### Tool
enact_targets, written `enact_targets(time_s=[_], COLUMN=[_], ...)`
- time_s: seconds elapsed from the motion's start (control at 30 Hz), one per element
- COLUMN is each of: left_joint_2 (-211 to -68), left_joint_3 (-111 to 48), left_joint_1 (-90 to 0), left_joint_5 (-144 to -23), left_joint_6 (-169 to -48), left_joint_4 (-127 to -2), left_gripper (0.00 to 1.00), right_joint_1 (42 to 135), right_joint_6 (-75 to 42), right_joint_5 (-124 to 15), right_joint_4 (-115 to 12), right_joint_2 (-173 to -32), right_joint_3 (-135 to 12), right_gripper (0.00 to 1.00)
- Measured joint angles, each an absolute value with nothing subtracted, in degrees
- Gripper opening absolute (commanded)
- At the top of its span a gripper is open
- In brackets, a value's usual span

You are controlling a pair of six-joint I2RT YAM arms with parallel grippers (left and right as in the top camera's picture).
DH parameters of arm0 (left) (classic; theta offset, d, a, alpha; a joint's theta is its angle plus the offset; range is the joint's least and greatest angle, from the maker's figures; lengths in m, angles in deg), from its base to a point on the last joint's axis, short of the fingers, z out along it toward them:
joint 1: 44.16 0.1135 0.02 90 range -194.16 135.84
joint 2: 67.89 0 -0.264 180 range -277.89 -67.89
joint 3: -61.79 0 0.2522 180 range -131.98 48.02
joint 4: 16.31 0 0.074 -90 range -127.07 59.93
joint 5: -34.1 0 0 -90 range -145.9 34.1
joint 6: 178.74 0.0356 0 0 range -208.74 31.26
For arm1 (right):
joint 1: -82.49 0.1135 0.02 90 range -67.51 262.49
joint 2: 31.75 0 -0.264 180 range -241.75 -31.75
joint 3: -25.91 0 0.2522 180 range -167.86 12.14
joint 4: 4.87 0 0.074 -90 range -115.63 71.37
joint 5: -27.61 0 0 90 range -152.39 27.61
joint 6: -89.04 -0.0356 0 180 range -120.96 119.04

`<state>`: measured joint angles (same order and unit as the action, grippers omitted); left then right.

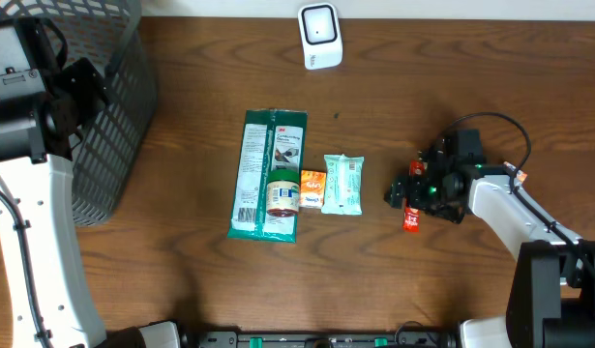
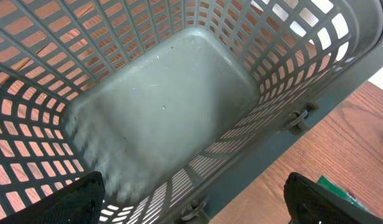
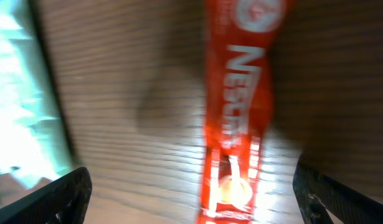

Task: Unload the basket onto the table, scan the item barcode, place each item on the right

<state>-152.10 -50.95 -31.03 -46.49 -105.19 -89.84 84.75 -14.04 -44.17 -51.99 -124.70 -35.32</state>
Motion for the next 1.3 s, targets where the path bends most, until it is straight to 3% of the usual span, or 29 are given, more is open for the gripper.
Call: enact_targets(time_s=[0.53,1.3], left_joint_2=[-152.1,-152.1], left_joint_3=[-51.0,-51.0], left_joint_1=[-31.0,-31.0], left_joint_5=[-46.5,-46.5], left_joint_6=[-105.2,-105.2], left_joint_4=[-89.8,-89.8], left_gripper=[0.93,0.93], right_joint_1=[84.8,84.1], right_joint_6=[-8.5,-7.4], right_joint_5=[-38.9,-38.8], right_joint_4=[-67.2,-73.1], right_joint_2=[-124.6,-122.6], right_joint_3=[-47.8,-50.9], right_gripper=[0.99,0.99])
